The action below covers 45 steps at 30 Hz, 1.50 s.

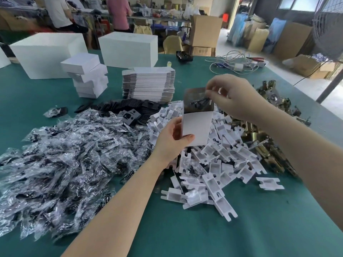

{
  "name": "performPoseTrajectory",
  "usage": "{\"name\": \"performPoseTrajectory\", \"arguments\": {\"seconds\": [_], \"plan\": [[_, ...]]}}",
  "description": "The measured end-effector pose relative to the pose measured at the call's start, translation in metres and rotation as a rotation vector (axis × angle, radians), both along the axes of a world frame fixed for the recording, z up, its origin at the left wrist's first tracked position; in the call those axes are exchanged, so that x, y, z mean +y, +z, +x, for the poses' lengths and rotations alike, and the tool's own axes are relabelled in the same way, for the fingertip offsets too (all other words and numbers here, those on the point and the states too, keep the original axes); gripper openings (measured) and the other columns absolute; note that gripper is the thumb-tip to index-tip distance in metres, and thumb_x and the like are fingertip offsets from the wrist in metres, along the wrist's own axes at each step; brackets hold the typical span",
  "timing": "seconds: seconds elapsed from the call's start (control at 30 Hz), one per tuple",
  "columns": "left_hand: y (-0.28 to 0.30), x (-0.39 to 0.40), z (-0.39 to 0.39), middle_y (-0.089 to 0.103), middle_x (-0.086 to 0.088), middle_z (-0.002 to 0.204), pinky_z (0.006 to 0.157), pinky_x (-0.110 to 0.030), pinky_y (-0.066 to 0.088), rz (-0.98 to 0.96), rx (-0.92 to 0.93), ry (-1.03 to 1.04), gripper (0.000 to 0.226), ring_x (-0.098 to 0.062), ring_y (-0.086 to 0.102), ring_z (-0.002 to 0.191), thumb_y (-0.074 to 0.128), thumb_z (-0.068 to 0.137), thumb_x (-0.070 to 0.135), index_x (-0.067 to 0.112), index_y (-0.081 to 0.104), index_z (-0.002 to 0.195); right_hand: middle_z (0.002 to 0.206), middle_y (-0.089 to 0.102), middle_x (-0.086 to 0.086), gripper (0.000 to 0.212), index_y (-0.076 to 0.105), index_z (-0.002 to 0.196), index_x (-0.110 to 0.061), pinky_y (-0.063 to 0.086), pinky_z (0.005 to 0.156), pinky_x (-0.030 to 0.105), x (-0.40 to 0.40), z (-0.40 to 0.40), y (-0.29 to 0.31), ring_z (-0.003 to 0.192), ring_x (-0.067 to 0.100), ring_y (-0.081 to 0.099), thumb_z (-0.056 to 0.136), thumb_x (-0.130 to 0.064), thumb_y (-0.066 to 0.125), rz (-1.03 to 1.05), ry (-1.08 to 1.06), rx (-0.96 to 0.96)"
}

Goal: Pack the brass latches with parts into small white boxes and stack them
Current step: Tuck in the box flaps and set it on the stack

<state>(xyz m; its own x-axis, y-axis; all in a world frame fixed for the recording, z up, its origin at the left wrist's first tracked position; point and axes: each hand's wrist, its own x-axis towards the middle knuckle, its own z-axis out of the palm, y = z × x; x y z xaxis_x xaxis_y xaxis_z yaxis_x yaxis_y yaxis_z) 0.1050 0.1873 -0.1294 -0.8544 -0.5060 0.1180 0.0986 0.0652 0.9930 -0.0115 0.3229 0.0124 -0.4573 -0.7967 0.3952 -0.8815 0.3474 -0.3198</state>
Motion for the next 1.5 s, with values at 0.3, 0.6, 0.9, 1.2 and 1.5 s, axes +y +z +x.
{"name": "performPoseTrajectory", "arguments": {"seconds": [0.3, 0.6, 0.9, 1.2, 1.5], "plan": [[0.000, 0.001, -0.001, 0.068, 0.002, 0.120, 0.097, -0.034, 0.053, 0.020, 0.029, -0.005, 0.052, -0.013, 0.063, 0.114, 0.074, 0.084, 0.000, 0.026, 0.056, 0.126, 0.099, 0.047, 0.002, 0.003, 0.064, 0.096, -0.030, 0.032, 0.077, 0.026, 0.006, -0.003, -0.011, 0.077, -0.003, 0.040, 0.095, -0.031, 0.061, 0.019, -0.031, -0.072], [0.000, 0.002, 0.000, 0.068, 0.009, 0.117, 0.088, -0.023, 0.054, 0.036, 0.040, -0.012, 0.052, -0.005, 0.065, 0.108, 0.074, 0.085, 0.001, 0.035, 0.056, 0.119, 0.105, 0.045, 0.002, 0.013, 0.065, 0.104, -0.023, 0.032, 0.082, 0.027, 0.006, -0.002, -0.005, 0.089, 0.014, 0.046, 0.097, -0.030, 0.057, 0.112, -0.077, 0.016], [0.000, 0.002, 0.000, 0.068, 0.008, 0.116, 0.089, -0.024, 0.055, 0.011, 0.043, -0.005, 0.050, -0.004, 0.065, 0.106, 0.074, 0.085, 0.002, 0.037, 0.055, 0.116, 0.104, 0.043, 0.003, 0.012, 0.071, 0.099, -0.032, 0.036, 0.081, 0.035, 0.002, 0.012, 0.003, 0.102, 0.023, 0.044, 0.090, -0.036, 0.062, 0.202, -0.036, 0.206], [0.000, 0.000, 0.000, 0.069, 0.009, 0.117, 0.092, -0.029, 0.055, -0.021, 0.035, -0.011, 0.051, -0.005, 0.065, 0.108, 0.075, 0.084, 0.004, 0.037, 0.055, 0.117, 0.114, 0.041, 0.006, 0.018, 0.073, 0.103, -0.027, 0.038, 0.092, 0.043, -0.011, 0.022, 0.007, 0.111, 0.029, 0.039, 0.094, -0.036, 0.060, 0.285, -0.116, 0.356], [0.001, 0.001, 0.002, 0.068, 0.011, 0.118, 0.091, -0.026, 0.056, -0.053, 0.031, -0.031, 0.054, -0.002, 0.064, 0.107, 0.075, 0.086, 0.005, 0.037, 0.054, 0.123, 0.132, 0.040, 0.005, 0.014, 0.071, 0.098, -0.034, 0.031, 0.102, 0.046, -0.014, 0.026, 0.016, 0.123, 0.032, 0.030, 0.096, -0.035, 0.058, 0.428, -0.132, 0.401]]}}
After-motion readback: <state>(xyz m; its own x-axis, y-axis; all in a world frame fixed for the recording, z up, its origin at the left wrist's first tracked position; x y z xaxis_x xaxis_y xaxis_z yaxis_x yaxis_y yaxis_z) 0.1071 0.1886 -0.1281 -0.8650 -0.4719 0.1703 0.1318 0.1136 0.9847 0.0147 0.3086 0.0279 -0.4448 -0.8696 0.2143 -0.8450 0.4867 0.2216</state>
